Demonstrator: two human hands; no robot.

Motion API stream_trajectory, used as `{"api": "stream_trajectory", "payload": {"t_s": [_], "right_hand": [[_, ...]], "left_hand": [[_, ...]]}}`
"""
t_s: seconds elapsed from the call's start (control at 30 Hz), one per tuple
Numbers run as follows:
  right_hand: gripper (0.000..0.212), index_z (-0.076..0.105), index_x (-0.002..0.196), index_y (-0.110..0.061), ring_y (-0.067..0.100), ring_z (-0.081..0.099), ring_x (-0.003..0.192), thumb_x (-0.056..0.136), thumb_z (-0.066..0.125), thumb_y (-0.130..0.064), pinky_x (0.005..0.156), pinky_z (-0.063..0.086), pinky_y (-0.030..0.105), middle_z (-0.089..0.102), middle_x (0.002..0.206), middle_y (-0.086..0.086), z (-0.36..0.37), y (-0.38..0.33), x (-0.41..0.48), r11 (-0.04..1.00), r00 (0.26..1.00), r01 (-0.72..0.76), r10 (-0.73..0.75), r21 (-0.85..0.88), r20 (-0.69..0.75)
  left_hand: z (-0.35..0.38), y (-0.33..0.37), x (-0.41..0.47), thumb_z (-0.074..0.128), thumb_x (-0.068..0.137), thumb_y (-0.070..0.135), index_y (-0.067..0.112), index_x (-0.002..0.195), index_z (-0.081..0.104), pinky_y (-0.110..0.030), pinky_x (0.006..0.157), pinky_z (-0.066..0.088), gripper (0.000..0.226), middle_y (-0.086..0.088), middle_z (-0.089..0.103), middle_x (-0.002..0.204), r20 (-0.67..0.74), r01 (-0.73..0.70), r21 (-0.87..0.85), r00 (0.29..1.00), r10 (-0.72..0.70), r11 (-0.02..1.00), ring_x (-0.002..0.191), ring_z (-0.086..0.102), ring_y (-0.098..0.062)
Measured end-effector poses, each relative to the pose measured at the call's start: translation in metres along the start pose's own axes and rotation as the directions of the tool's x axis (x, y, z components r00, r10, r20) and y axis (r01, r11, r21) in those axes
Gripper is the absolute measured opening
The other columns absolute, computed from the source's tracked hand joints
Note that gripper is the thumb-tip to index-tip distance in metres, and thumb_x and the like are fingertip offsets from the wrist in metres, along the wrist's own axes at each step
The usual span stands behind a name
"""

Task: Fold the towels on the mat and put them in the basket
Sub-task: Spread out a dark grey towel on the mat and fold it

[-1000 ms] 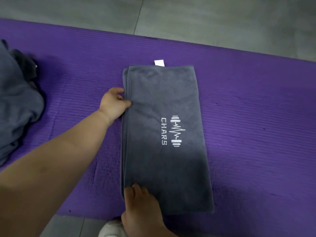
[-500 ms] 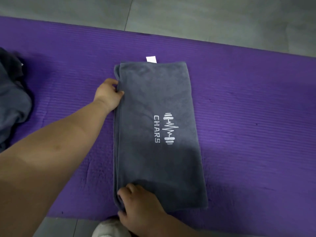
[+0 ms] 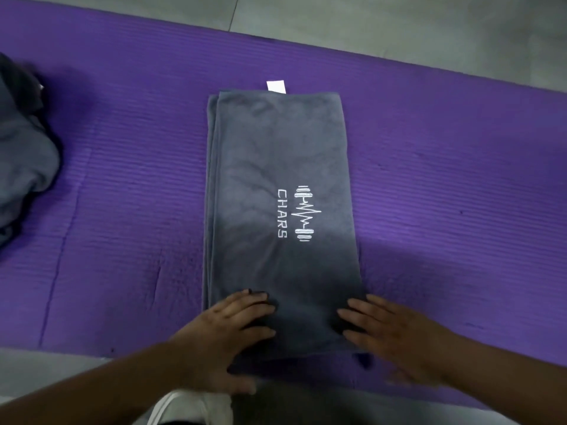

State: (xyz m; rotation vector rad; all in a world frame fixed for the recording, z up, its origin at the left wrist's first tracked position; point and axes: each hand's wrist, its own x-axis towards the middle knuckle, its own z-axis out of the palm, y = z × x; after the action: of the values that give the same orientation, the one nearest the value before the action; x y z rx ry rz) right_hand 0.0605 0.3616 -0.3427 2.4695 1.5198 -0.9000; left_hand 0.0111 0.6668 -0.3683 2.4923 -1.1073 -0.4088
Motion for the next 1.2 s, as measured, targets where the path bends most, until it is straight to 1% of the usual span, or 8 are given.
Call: {"api": "stream_trajectory", "payload": {"t_s": [0.23, 0.4, 0.57, 0.67, 0.77, 0.93, 1.1, 1.2], "right_hand": [[0.057, 0.044, 0.102, -0.022, 0.023, 0.043, 0.106, 0.058, 0.06, -0.056, 0.101, 0.028, 0.04, 0.043, 0.118, 0.003, 0.016, 0.009, 0.013, 0.984, 0.969, 0.16, -0.173, -0.083, -0.175], [0.013, 0.052, 0.083, -0.021, 0.016, 0.058, 0.081, 0.078, 0.041, -0.026, 0.082, 0.038, 0.025, 0.062, 0.092, -0.002, 0.004, 0.005, 0.024, 0.993, 0.897, 0.107, -0.119, -0.052, -0.426], [0.028, 0.048, 0.079, -0.028, 0.0, 0.059, 0.055, 0.095, 0.026, -0.037, 0.051, 0.042, 0.011, 0.063, 0.064, -0.018, -0.02, -0.004, 0.008, 0.928, 0.934, -0.081, 0.198, 0.365, -0.296], [0.022, 0.045, 0.079, -0.028, -0.008, 0.051, 0.061, 0.076, 0.039, -0.049, 0.056, 0.035, 0.006, 0.054, 0.056, -0.035, -0.041, -0.011, -0.002, 0.816, 0.977, -0.168, 0.212, 0.552, -0.016], [0.025, 0.046, 0.07, -0.031, -0.012, 0.047, 0.055, 0.092, 0.052, -0.02, 0.061, 0.036, 0.01, 0.054, 0.056, -0.036, -0.05, -0.001, -0.002, 0.505, 0.972, -0.208, 0.204, 0.837, 0.119], [0.029, 0.058, 0.08, -0.024, -0.012, 0.052, 0.06, 0.092, 0.045, -0.001, 0.063, 0.042, 0.006, 0.063, 0.063, -0.013, -0.079, 0.032, 0.022, 0.14, 0.858, -0.139, 0.512, 0.98, 0.048], [0.032, 0.056, 0.079, -0.023, -0.013, 0.053, 0.055, 0.095, 0.038, -0.003, 0.059, 0.04, 0.003, 0.056, 0.076, -0.006, -0.098, 0.061, 0.059, 0.029, 0.699, -0.022, 0.715, 0.999, -0.005], [0.022, 0.054, 0.081, -0.021, -0.003, 0.054, 0.068, 0.095, 0.043, -0.009, 0.065, 0.042, 0.009, 0.056, 0.08, -0.004, -0.107, 0.08, 0.081, -0.073, 0.655, 0.057, 0.756, 0.996, 0.018]], "left_hand": [[0.014, -0.015, -0.006, 0.042, 0.07, 0.061, 0.037, 0.132, 0.032, -0.029, 0.113, 0.008, 0.067, 0.006, -0.012, 0.154, 0.106, -0.012, 0.043, 0.994, 0.007, 0.999, 0.143, -0.005, -0.012], [0.008, -0.009, -0.005, 0.047, 0.076, 0.037, 0.025, 0.112, 0.047, -0.023, 0.11, 0.021, 0.039, 0.004, 0.051, 0.133, -0.131, 0.032, -0.006, 0.991, -0.033, 0.999, 0.138, 0.027, -0.008], [-0.024, 0.0, 0.001, 0.045, 0.07, 0.038, 0.033, 0.096, 0.047, -0.009, 0.069, 0.043, 0.026, 0.017, 0.07, 0.077, -0.048, 0.264, -0.213, 0.959, -0.279, 0.941, 0.071, 0.064, 0.001], [-0.052, 0.014, 0.001, 0.044, 0.069, 0.045, 0.045, 0.095, 0.05, -0.003, 0.058, 0.036, 0.026, 0.028, 0.062, 0.077, 0.24, 0.502, -0.499, 0.864, -0.443, 0.707, 0.067, 0.059, 0.006], [-0.058, 0.014, -0.007, 0.064, 0.073, 0.03, 0.034, 0.086, 0.068, -0.007, 0.051, 0.036, 0.014, 0.021, 0.059, 0.054, 0.482, 0.6, -0.763, 0.775, -0.408, 0.24, 0.047, 0.05, 0.007], [-0.069, -0.001, 0.0, 0.083, 0.021, 0.061, 0.032, 0.073, 0.076, -0.009, 0.063, 0.048, 0.06, 0.009, 0.072, 0.078, 0.352, 0.269, -0.935, 0.771, -0.531, -0.229, 0.074, 0.065, 0.002], [-0.097, -0.031, 0.036, 0.086, 0.033, 0.054, 0.021, 0.104, 0.06, -0.008, 0.074, 0.047, 0.082, 0.018, 0.07, 0.093, 0.125, 0.175, -0.984, 0.775, -0.62, 0.019, 0.09, 0.062, 0.005], [-0.099, -0.06, 0.064, 0.08, 0.062, 0.018, 0.018, 0.092, 0.059, -0.002, 0.066, 0.044, 0.036, 0.019, 0.069, 0.071, 0.02, 0.256, -0.949, 0.631, -0.776, 0.184, 0.069, 0.059, 0.013]]}}
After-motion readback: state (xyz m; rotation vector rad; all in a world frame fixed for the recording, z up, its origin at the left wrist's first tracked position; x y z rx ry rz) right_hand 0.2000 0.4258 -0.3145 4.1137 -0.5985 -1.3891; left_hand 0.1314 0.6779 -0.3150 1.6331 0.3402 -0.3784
